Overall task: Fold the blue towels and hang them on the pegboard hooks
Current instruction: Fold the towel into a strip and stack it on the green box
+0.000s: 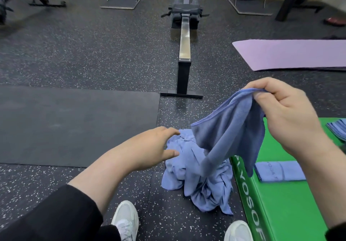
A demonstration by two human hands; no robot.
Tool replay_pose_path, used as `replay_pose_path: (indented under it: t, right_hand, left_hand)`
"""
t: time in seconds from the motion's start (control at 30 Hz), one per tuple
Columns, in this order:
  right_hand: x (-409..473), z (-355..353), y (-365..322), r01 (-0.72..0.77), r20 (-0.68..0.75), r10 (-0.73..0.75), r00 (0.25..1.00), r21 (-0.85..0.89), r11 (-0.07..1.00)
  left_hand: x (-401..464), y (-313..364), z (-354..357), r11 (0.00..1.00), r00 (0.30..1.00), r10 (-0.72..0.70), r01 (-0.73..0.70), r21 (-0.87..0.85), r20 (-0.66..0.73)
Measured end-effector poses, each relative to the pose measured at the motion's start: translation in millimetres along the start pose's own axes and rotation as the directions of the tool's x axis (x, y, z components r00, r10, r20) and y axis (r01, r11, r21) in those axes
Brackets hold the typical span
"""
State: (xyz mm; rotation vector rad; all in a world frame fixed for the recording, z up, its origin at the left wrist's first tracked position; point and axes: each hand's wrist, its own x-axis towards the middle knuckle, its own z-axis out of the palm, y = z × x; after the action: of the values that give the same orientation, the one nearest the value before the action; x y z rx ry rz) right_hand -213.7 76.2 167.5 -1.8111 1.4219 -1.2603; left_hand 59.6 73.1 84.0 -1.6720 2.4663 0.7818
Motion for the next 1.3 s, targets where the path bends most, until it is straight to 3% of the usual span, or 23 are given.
replay_pose_path:
  t: [0.37, 0.53, 0.67, 0.77, 0.9, 1.0, 1.2, 1.3]
  right_hand:
    - [-2.8, 4.3, -11.2, 0.062, 0.103, -0.068, 0.992, 0.06, 0.996]
    - [-3.8, 1.5, -10.6, 0.052, 0.09, -0.069, 0.994, 0.183, 0.982]
    - [-2.9, -3.4, -7.1, 0.047, 0.04, -0.057, 0.998, 0.225, 0.973]
    - [-2.0, -8.4, -1.0, 0.018, -0.036, -0.011, 0.999, 0.224, 0.975]
    - [-0.8, -14.5, 12.9, -0.062, -0.081, 0.068, 0.994, 0.066, 0.996]
    - [2.0, -19.8, 31.1, -0.144, -0.037, 0.141, 0.989, -0.136, 0.98]
    - [1.5, -27.7, 58.1, -0.225, 0.037, 0.252, 0.967, -0.347, 0.911]
    - [2.5, -27.2, 69.7, -0.253, 0.033, 0.288, 0.957, -0.393, 0.884]
  left_hand:
    - [17.4, 9.0, 6.6, 0.994, 0.993, 0.086, -0.091, -0.055, -0.077]
    - [20.3, 2.0, 7.7, 0.989, 0.989, 0.141, -0.143, -0.038, -0.045]
    - [17.6, -9.4, 11.4, 1.0, 0.997, 0.005, -0.006, 0.018, 0.075]
    - [12.8, -15.5, 10.6, 0.983, 0.983, -0.162, 0.153, 0.098, 0.083]
    - [2.0, -20.9, -4.7, 0.938, 0.953, -0.297, 0.302, 0.169, -0.057]
    - [-5.1, -30.6, -19.6, 0.924, 0.908, -0.352, 0.376, 0.071, -0.228]
    - [-11.0, -38.1, -35.4, 0.916, 0.812, -0.353, 0.401, 0.005, -0.464]
    - [-12.8, -40.5, -39.1, 0.929, 0.745, -0.354, 0.348, -0.123, -0.565]
